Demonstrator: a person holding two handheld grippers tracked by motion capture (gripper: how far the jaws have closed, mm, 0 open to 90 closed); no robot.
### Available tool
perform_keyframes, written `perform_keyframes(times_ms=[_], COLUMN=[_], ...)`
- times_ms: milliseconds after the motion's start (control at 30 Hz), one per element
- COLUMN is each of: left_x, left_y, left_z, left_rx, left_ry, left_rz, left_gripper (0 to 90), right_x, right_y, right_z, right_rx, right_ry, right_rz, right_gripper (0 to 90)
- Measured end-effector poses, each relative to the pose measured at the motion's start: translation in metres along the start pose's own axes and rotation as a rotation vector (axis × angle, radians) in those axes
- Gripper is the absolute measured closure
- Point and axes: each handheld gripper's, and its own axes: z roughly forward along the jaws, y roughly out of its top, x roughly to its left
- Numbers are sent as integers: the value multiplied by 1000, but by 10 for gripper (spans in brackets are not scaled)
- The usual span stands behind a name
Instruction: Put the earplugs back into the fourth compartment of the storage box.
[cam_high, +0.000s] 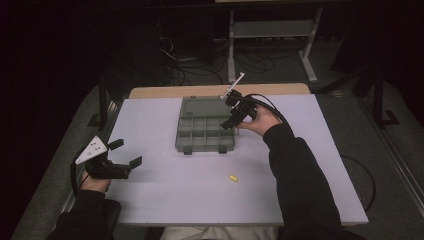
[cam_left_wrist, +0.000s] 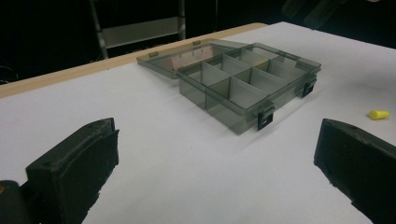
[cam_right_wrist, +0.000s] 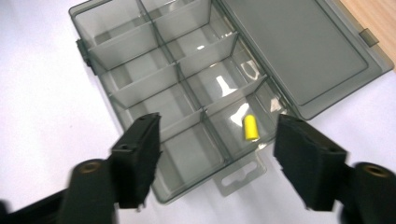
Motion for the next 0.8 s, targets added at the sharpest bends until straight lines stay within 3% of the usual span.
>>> perform_keyframes(times_ms=[200, 367, 600, 800], left_x=[0, -1, -1, -1], left_y=[0, 0, 0, 0], left_z=[0, -1, -1, -1], left_rx=[1, 2, 3, 3], left_ry=[-1, 1, 2, 3], left_rz=[0, 1, -1, 1], left_gripper=[0, 0, 0, 0], right_x=[14, 25, 37, 45], right_y=[-7, -13, -27, -40], right_z=[-14, -24, -32, -26], right_rx=[-30, -57, -93, -92], right_ry=[-39, -43, -29, -11], right_rz=[-3, -3, -7, -10], right_gripper=[130, 16, 9, 9])
